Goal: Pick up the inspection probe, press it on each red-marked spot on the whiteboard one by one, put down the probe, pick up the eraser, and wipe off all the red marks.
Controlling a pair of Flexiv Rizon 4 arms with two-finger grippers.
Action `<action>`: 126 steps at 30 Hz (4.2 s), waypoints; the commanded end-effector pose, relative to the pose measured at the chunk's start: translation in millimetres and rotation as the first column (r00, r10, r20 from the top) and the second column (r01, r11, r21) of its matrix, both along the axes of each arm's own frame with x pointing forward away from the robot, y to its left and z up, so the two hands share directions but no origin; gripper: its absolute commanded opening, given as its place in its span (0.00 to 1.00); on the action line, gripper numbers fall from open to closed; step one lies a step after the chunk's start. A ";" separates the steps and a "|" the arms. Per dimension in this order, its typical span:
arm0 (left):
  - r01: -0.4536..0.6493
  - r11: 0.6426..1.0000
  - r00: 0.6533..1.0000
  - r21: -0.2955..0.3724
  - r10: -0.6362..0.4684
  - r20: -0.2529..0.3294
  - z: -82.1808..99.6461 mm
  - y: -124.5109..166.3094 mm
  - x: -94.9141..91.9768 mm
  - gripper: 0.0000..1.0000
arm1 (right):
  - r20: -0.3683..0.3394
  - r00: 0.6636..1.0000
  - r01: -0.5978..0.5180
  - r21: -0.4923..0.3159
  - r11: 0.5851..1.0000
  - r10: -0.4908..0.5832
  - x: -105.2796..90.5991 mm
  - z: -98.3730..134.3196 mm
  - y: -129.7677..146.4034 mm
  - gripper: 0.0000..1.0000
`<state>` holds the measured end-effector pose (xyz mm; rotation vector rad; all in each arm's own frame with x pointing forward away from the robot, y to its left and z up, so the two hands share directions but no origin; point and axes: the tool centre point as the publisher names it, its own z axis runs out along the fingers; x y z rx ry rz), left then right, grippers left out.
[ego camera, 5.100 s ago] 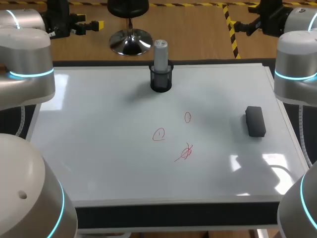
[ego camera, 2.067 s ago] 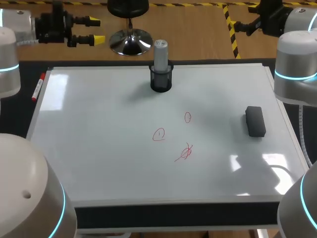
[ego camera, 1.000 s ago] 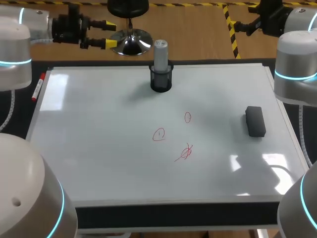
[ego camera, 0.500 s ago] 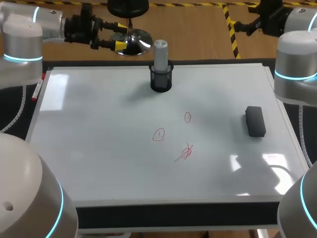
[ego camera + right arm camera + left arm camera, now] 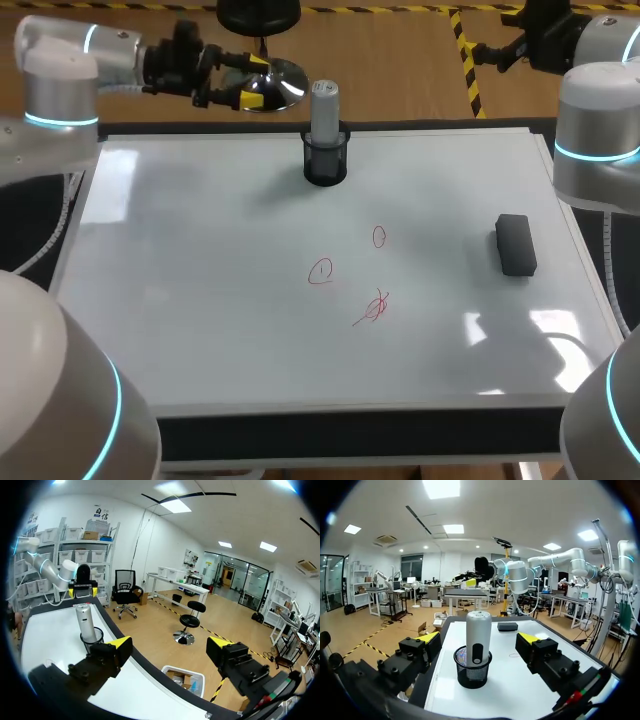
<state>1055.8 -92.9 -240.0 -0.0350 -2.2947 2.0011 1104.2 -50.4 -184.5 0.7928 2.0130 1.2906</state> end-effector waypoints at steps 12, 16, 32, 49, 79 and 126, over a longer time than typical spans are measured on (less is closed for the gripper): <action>0.133 0.991 0.991 0.022 -0.134 0.020 -17.2 -20.4 -5.4 1.00 | 0.000 1.000 0.000 0.000 1.000 0.000 0.0 0.0 0.1 1.00; 0.144 0.989 0.989 0.029 -0.145 0.019 -21.4 -26.2 -9.4 1.00 | 0.000 1.000 0.000 0.000 1.000 0.000 0.0 0.0 0.1 1.00; 0.161 0.984 0.986 0.076 -0.164 0.025 -44.7 -55.4 -10.9 1.00 | 0.000 1.000 0.000 0.000 1.000 0.000 0.0 0.0 0.1 1.00; 0.197 0.976 0.980 0.097 -0.198 0.003 -62.1 -67.6 -21.6 1.00 | 0.000 1.000 0.000 0.000 1.000 0.000 0.0 0.0 0.1 1.00; 0.198 0.973 0.979 0.122 -0.202 0.016 -81.9 -105.4 -19.4 1.00 | 0.000 1.000 0.000 0.000 1.000 0.000 0.0 0.0 0.1 1.00; 0.215 0.973 0.976 0.081 -0.216 0.004 -67.7 -110.6 -16.0 0.00 | 0.000 1.000 0.000 0.000 1.000 0.000 0.0 0.0 0.1 1.00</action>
